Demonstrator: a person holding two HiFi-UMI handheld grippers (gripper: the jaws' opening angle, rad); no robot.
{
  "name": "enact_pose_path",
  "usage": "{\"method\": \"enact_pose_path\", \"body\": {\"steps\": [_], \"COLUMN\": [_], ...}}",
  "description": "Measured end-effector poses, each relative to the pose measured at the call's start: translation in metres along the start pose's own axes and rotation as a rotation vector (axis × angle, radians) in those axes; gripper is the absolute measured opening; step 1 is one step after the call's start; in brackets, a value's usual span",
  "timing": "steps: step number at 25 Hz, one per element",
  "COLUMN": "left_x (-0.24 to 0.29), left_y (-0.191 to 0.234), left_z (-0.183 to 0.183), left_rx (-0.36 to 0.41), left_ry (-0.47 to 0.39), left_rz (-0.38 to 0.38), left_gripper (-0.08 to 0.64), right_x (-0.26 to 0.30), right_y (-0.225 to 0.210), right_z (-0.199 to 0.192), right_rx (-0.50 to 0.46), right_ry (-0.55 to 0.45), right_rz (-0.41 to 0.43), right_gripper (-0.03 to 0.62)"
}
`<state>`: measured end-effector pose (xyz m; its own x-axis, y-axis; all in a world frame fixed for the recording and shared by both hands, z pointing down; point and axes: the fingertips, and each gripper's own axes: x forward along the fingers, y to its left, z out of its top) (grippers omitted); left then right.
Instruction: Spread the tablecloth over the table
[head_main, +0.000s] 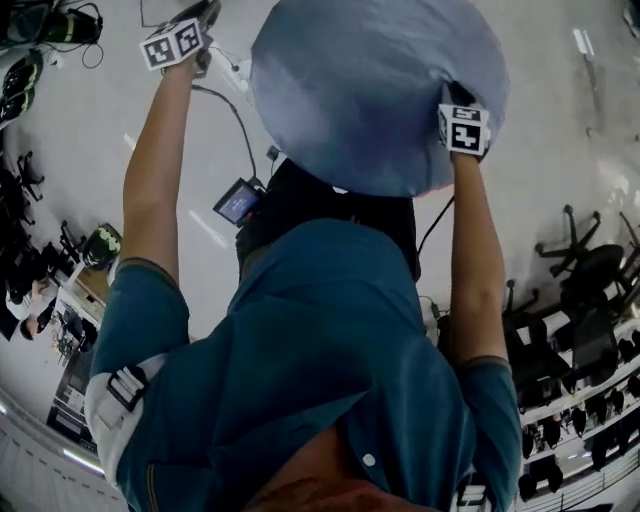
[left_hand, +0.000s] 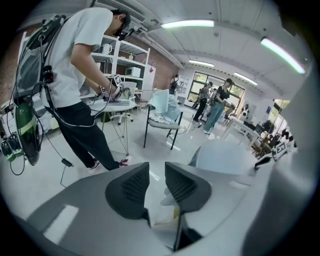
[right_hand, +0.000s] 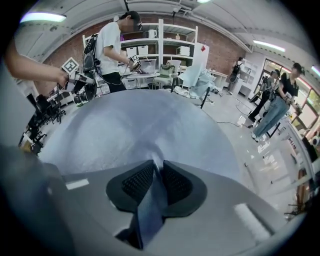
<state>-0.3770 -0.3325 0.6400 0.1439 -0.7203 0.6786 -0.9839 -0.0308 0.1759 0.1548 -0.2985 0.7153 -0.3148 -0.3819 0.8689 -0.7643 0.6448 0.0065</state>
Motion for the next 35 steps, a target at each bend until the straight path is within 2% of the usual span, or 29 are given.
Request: {"method": "enact_pose_path", "body": {"steps": [4,6,9,13,18,23,30,35], "left_x": [-0.024,-0.041,-0.066,-0.097,-0.136,-0.178,-0.247,-0.292], "left_y": [-0.038,-0.059,-0.087,-0.125,-0.176,-0.213,-0.244,-0.262], "left_z": [0.021,0.033,0.055,0.080,0.100,0.115,0.137,0.147], "left_rx": [0.030,0.066,0.138,0.184,0.273,0.359,0.442,0.553], "left_ry": [-0.095,-0.146,-0.225,-0.307,-0.340,-0.367,-0.456,-0.522], "left_rz": [-0.073,-0.114,-0.161,-0.258,-0.401,-0.495,-0.568,-0.607], "left_gripper": [0.038,0.000,0.000,0.000,0.000,0.000,0.000,0.000], "right_x": [-0.013,-0.030,-0.065,-0.116,-0.186,-0.263,-0.373,-0.426], "right_y": [-0.004,0.005,0.022,0.042,0.066,0.095,0.139,0.166], "right_z": [0.002,0.012,0.039,0.082,0.142,0.192,0.225,0.229], "right_rx": [0.148,0.174,0.152,0.150,0.115,0.073,-0.001,-0.042], "right_ry": [0.022,-0.009,-0.086,-0.202,-0.365,-0.542,-0.753,-0.838], "right_rz": [-0.021,-0.009,-0.002,-0.003,-0.018,-0.033,-0.055,-0.072], "right_gripper": [0.074,0.074,0.074,0.074,0.072,0.071,0.026,0.009]}}
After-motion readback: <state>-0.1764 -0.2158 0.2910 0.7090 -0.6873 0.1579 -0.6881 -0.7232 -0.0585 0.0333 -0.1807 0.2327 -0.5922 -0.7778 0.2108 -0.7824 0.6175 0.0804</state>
